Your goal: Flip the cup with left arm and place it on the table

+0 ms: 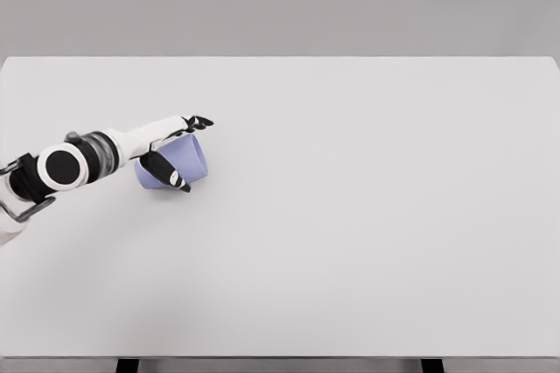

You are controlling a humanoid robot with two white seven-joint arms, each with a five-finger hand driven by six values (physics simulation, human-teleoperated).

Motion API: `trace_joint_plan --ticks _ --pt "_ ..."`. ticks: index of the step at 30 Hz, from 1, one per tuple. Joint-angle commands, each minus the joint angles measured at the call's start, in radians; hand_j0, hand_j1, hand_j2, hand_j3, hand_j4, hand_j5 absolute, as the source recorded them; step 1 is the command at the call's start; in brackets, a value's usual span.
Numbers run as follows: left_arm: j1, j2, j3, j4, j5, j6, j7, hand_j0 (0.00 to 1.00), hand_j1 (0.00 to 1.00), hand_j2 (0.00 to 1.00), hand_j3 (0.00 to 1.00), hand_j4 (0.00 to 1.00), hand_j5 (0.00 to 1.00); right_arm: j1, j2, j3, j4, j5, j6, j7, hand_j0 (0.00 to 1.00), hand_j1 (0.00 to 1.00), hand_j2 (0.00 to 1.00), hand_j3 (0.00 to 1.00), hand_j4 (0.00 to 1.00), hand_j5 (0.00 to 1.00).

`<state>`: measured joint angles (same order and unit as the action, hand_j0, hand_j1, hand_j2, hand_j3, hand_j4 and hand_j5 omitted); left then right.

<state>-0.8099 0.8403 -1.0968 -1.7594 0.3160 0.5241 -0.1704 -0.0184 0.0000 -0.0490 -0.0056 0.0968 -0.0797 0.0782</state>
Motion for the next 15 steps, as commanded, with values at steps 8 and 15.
trace_joint_plan --ticks 8,15 --pt "0.008 -0.027 -0.008 0.015 -0.046 0.056 0.048 0.98 0.98 0.98 0.98 0.98 0.98 0.0 0.0 0.0 0.001 0.0 0.0 0.0 1.0 1.0 1.0 1.0 1.0 1.0" --pt "0.021 -0.043 -0.017 0.015 -0.072 0.059 0.055 0.96 0.96 0.96 0.96 0.96 0.96 0.0 0.0 0.0 -0.001 0.0 0.0 0.0 1.0 1.0 1.0 1.0 1.0 1.0"
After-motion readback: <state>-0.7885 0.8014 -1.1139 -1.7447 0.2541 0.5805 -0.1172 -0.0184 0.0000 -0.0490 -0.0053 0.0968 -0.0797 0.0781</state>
